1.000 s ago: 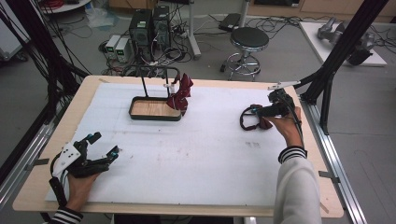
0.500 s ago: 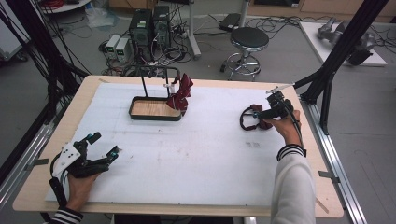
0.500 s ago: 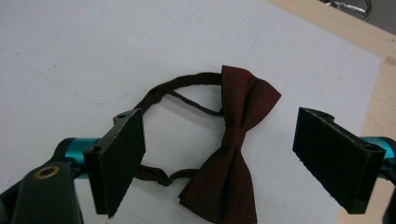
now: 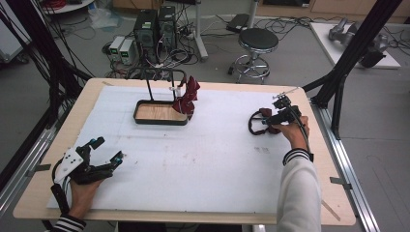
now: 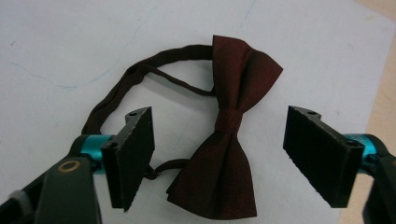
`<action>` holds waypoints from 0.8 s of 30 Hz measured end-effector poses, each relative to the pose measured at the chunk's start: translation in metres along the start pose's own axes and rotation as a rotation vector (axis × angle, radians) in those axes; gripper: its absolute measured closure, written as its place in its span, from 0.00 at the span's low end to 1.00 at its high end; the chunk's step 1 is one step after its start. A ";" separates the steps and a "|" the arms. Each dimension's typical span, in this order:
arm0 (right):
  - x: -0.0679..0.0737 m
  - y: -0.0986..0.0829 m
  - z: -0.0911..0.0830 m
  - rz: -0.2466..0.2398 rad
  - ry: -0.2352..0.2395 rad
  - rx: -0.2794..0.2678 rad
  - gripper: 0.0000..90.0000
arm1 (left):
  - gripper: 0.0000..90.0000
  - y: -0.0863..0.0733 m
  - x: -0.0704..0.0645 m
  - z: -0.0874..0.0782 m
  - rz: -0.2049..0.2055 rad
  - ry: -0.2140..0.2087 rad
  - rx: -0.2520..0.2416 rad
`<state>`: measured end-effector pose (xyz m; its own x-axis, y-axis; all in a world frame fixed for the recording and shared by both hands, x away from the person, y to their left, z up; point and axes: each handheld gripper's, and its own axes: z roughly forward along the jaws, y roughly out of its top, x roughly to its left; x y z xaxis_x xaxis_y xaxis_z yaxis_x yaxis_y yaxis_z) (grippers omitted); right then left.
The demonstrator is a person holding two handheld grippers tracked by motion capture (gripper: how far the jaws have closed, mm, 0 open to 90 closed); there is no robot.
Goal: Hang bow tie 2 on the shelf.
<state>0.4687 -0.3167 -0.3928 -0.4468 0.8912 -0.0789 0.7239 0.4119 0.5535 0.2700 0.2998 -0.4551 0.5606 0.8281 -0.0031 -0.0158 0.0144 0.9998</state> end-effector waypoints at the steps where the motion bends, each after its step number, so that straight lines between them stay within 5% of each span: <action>1: 0.000 0.000 0.001 0.010 -0.005 0.010 0.28 | 0.14 0.000 0.000 0.000 0.000 0.000 0.000; 17: -0.003 -0.002 0.015 0.066 -0.013 0.078 0.42 | 0.14 0.000 0.000 0.000 0.000 0.001 -0.001; 24: -0.005 -0.004 0.020 0.088 -0.022 0.106 0.55 | 0.14 0.000 0.000 0.000 0.000 0.000 -0.001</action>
<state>0.4787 -0.3189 -0.4109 -0.3686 0.9281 -0.0530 0.8115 0.3491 0.4686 0.2700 0.2996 -0.4551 0.5608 0.8279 -0.0034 -0.0161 0.0150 0.9998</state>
